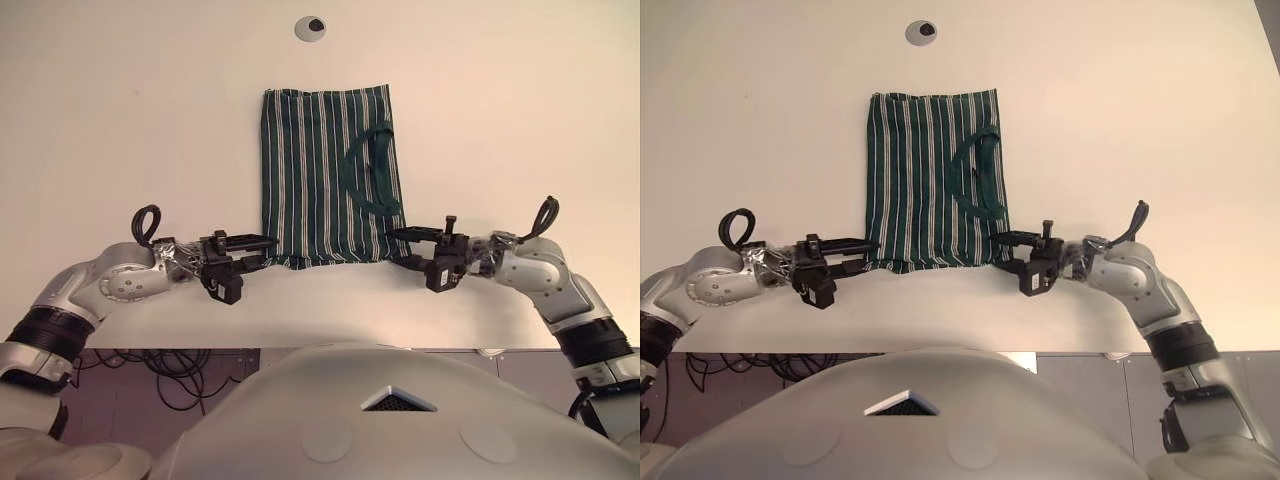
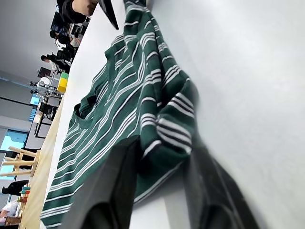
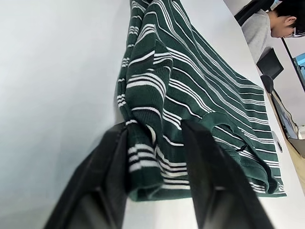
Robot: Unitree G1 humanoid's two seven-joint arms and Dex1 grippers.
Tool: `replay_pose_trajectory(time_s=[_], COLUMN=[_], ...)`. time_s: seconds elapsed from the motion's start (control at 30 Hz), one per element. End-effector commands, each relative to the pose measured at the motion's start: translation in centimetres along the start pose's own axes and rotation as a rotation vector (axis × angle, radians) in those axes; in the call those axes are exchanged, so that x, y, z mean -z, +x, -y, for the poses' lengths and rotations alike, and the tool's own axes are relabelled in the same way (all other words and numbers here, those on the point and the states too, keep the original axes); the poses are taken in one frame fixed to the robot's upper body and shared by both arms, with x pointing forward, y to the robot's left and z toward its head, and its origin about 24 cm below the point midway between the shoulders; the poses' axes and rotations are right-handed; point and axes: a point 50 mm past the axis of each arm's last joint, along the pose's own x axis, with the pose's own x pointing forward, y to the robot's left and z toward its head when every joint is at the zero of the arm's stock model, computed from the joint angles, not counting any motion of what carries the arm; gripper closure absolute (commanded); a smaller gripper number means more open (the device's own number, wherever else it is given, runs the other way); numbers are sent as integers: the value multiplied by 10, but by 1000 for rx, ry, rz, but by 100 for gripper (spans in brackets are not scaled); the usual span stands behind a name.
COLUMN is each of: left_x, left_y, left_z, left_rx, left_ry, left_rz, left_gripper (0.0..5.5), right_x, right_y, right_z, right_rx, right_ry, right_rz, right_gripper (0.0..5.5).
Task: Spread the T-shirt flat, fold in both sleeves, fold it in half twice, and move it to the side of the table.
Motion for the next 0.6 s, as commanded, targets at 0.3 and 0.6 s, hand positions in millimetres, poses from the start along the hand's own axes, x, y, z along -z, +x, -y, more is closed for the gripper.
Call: replay_pose_trajectory(time_s=[0.3,0.6], left_x=[4,-66], left_y=[3,-28], left_z=[39,0], left_rx=[253,418], left_ry=[-88,-891], left_rz=[-54,318], left_gripper=[515,536], right_x=[14,-52], right_y=[3,-45], right_z=[-27,-15], right_rx=[-144,-338], right_ry=[97,645], right_rz=[-88,255], right_gripper=[550,550])
